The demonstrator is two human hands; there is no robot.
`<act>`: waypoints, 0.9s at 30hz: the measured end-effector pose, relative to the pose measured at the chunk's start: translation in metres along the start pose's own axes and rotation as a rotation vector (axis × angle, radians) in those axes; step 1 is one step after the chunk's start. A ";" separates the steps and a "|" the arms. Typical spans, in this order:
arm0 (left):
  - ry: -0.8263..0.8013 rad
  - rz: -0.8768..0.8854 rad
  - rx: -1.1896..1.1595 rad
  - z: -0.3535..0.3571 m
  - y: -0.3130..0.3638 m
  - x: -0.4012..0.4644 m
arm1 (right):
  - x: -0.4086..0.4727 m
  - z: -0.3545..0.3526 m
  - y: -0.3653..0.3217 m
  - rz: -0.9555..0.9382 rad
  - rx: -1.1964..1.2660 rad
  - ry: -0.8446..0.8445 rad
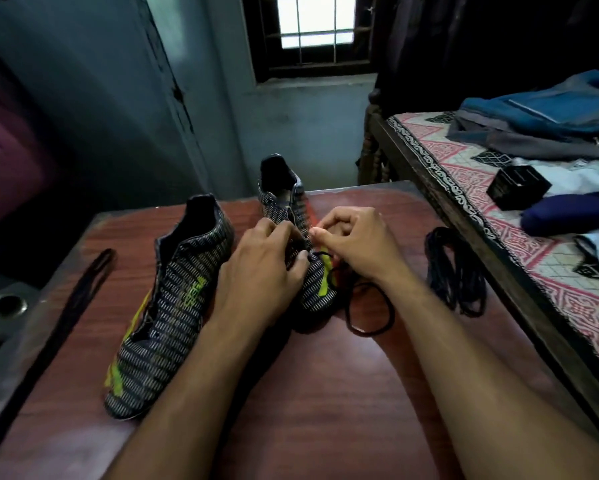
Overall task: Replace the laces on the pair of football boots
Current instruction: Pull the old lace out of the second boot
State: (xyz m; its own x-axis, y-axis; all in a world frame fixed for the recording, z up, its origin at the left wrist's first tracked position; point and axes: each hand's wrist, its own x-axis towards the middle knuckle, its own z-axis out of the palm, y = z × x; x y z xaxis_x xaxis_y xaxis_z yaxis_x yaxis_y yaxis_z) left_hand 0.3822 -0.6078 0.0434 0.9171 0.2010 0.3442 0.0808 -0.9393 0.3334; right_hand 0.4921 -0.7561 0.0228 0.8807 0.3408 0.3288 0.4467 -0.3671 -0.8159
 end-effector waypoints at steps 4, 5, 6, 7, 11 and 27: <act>0.082 0.049 0.115 -0.004 0.000 0.001 | -0.003 0.001 -0.006 -0.130 -0.078 -0.084; 0.068 0.038 0.109 -0.004 0.000 0.001 | -0.004 0.002 -0.006 -0.153 -0.102 -0.104; 0.049 0.029 0.086 -0.003 -0.002 0.001 | -0.004 0.002 -0.007 -0.167 -0.111 -0.120; 0.032 0.022 0.047 -0.002 -0.003 0.001 | -0.004 0.003 -0.007 -0.170 -0.110 -0.133; -0.017 -0.050 -0.192 0.007 -0.011 0.009 | -0.005 0.002 -0.009 -0.167 -0.078 -0.143; -0.097 -0.277 -1.013 0.011 -0.018 0.011 | -0.009 0.015 -0.008 -0.267 -0.147 -0.140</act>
State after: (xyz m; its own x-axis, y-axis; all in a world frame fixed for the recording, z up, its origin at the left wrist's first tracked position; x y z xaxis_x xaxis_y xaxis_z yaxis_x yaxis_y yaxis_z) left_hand 0.3955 -0.5916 0.0311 0.9474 0.3080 0.0875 -0.0309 -0.1839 0.9825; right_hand 0.4786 -0.7430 0.0187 0.7040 0.5539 0.4444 0.6854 -0.3662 -0.6294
